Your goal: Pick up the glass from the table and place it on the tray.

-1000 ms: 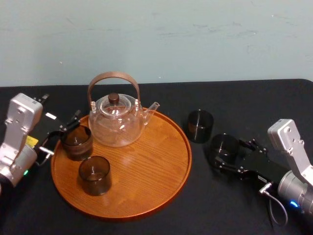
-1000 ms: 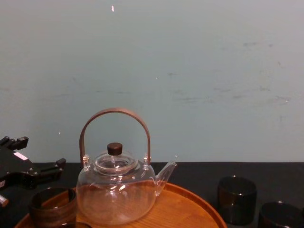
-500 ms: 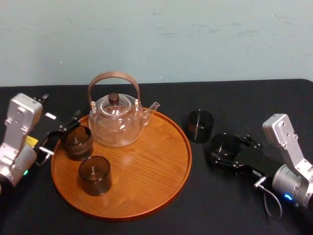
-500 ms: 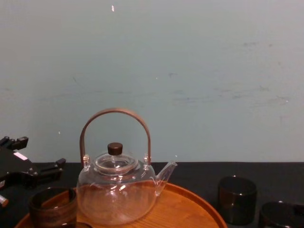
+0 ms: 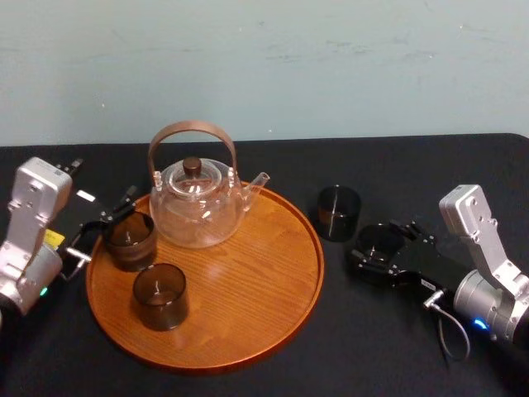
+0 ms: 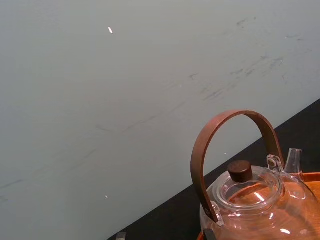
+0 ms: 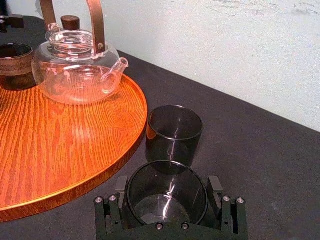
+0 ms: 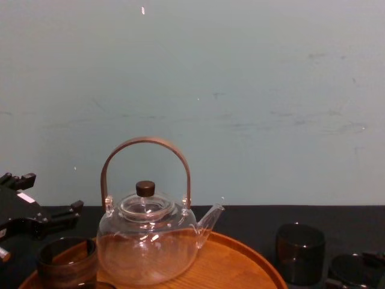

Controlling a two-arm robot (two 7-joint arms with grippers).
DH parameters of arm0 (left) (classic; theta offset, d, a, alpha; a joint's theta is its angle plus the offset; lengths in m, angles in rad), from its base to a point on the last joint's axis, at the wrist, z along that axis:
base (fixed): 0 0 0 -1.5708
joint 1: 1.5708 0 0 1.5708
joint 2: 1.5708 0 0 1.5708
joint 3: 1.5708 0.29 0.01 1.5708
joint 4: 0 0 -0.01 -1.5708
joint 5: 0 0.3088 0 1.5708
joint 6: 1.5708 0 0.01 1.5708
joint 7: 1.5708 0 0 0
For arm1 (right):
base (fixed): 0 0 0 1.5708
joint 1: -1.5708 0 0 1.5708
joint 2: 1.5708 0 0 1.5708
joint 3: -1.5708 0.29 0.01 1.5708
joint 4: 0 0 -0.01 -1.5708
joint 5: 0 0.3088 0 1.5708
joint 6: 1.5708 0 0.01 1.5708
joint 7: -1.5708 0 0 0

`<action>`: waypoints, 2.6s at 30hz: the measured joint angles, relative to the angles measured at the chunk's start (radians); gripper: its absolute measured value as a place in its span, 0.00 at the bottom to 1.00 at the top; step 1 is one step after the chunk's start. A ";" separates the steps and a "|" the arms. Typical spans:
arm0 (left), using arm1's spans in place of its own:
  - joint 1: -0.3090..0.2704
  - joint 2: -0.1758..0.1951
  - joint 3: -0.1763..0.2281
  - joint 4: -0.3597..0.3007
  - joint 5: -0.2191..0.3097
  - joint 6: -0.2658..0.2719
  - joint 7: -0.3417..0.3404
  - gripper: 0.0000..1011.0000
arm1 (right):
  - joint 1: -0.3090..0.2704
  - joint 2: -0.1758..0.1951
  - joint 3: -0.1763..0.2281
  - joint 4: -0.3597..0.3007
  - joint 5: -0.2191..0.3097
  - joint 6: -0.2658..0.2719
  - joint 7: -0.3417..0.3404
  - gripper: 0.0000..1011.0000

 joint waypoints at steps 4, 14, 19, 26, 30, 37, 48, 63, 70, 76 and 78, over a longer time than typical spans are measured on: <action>0.000 0.000 0.000 0.000 0.000 0.000 0.000 0.99 | -0.001 0.002 -0.001 -0.002 0.000 0.000 0.000 0.99; 0.000 0.000 0.000 0.000 0.000 0.000 0.000 0.99 | -0.004 0.004 -0.002 -0.006 0.001 0.001 -0.003 0.91; 0.000 0.000 0.000 0.000 0.000 0.000 0.000 0.99 | -0.004 0.004 -0.002 -0.007 0.002 0.001 -0.004 0.91; 0.000 0.000 0.000 0.000 0.000 0.000 0.000 0.99 | -0.005 0.005 -0.002 -0.008 0.002 0.002 -0.004 0.91; 0.000 0.000 0.000 0.000 0.000 0.000 0.000 0.99 | -0.005 0.005 -0.003 -0.009 0.002 0.002 -0.005 0.91; 0.000 0.000 0.000 0.000 0.000 0.000 0.000 0.99 | -0.013 0.004 0.006 -0.019 0.010 -0.022 0.014 0.91; 0.000 0.000 0.000 0.000 0.000 0.000 0.000 0.99 | -0.061 0.023 -0.010 -0.150 -0.002 -0.046 0.039 0.91; 0.000 0.000 0.000 0.000 0.000 0.000 0.000 0.99 | -0.034 -0.018 -0.128 -0.182 -0.024 -0.040 0.088 0.91; 0.000 0.000 0.000 0.000 0.000 0.000 0.000 0.99 | 0.009 -0.051 -0.173 -0.138 -0.030 -0.038 0.101 0.91; 0.000 0.000 0.000 0.000 0.000 0.000 0.000 0.99 | 0.032 -0.069 -0.197 -0.115 -0.030 -0.035 0.107 0.91; 0.000 0.000 0.000 0.000 0.000 0.000 0.000 0.99 | 0.040 -0.076 -0.205 -0.105 -0.030 -0.034 0.109 0.91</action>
